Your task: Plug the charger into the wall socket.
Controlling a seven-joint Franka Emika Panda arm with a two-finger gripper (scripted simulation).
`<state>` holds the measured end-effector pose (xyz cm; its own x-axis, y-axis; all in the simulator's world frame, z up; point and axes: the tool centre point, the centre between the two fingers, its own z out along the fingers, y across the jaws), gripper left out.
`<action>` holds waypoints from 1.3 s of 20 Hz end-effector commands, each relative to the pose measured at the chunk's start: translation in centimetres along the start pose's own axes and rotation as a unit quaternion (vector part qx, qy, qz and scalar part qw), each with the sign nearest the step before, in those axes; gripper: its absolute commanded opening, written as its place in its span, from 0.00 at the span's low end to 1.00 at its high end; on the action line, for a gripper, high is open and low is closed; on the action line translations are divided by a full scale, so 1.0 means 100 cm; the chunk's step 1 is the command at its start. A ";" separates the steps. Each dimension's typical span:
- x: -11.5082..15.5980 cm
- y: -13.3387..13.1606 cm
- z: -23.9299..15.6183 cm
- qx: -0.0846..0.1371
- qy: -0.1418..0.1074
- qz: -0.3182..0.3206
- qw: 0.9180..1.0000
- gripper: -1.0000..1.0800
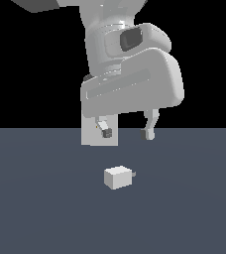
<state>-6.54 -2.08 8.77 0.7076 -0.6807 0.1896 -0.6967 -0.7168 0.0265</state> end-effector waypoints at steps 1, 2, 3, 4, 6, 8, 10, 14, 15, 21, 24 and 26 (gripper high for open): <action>-0.004 0.000 0.004 -0.002 0.006 0.023 1.000 0.96; -0.006 0.000 0.006 -0.003 0.008 0.031 0.999 0.96; -0.007 0.000 0.007 -0.004 0.011 0.039 0.999 0.96; -0.009 0.000 0.009 -0.004 0.013 0.047 0.999 0.96; -0.011 -0.001 0.011 -0.006 0.016 0.061 0.998 0.96; -0.013 -0.001 0.014 -0.007 0.020 0.074 0.997 0.96; -0.015 -0.001 0.016 -0.008 0.022 0.085 0.996 0.96; -0.018 -0.002 0.019 -0.010 0.027 0.101 0.994 0.96; -0.019 -0.002 0.020 -0.011 0.027 0.104 0.994 0.96; -0.020 -0.003 0.022 -0.012 0.029 0.112 0.993 0.96; -0.020 -0.003 0.023 -0.012 0.029 0.111 0.993 0.96; -0.021 -0.003 0.026 -0.012 0.029 0.111 0.993 0.96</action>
<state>-7.52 -0.83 6.04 0.5288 -0.8113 0.2493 -0.8377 -0.5461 -0.0003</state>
